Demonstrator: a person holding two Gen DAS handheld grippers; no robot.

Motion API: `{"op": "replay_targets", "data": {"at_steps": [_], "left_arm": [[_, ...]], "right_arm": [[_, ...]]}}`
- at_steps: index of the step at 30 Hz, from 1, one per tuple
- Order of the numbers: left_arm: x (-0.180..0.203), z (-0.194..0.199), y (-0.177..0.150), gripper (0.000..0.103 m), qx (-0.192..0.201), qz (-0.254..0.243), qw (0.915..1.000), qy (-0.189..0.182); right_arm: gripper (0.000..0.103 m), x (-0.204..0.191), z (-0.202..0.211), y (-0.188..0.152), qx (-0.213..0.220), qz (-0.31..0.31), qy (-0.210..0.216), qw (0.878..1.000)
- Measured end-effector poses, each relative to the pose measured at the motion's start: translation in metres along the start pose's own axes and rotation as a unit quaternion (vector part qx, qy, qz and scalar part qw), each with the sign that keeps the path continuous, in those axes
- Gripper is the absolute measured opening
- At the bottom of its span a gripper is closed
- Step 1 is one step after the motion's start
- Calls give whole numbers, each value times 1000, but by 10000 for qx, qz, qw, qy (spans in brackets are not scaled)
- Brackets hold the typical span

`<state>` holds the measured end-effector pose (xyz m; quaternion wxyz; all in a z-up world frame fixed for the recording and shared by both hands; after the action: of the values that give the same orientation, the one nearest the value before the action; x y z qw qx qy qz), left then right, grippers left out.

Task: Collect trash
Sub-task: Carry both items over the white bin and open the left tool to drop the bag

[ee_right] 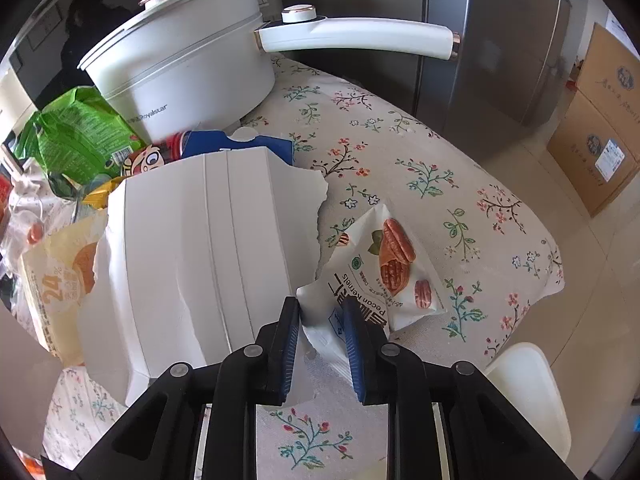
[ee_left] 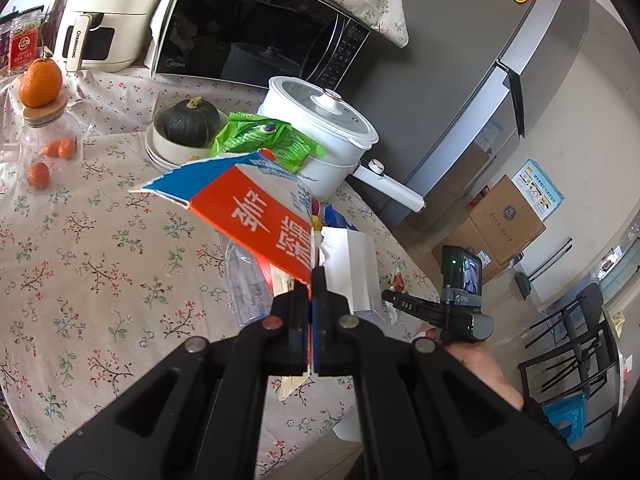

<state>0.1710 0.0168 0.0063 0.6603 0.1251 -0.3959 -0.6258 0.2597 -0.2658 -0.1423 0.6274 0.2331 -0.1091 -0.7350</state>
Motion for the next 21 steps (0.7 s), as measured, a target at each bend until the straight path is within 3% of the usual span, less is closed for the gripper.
{"op": "replay_targets", "data": {"at_steps": [4, 10, 16, 21], "left_arm": [[-1, 7, 3, 1, 150, 44, 9999, 18], [2, 22, 6, 1, 374, 8, 9993, -83], [7, 52, 14, 1, 895, -186, 9958, -95], [32, 54, 2, 1, 782, -478, 9950, -392]], "right_arm": [[10, 13, 12, 0, 117, -135, -40, 9998], [8, 30, 41, 1, 331, -335, 177, 9987], [7, 36, 87, 3, 632, -446, 650, 9949], [7, 48, 128, -9, 826, -387, 716, 9933]]}}
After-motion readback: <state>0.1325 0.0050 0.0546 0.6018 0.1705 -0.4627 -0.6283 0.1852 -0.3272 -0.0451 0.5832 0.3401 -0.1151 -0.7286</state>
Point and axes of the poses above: each gripper's, at about its wrist camera, not at the fingertips, and z roughly against the way its jaws point, x to its right, y to its top, the point moved 7 cm from there along -z, roughly the way its jaws point, and after that the axes turned 8 degrees about y, right-handed, at the moved point
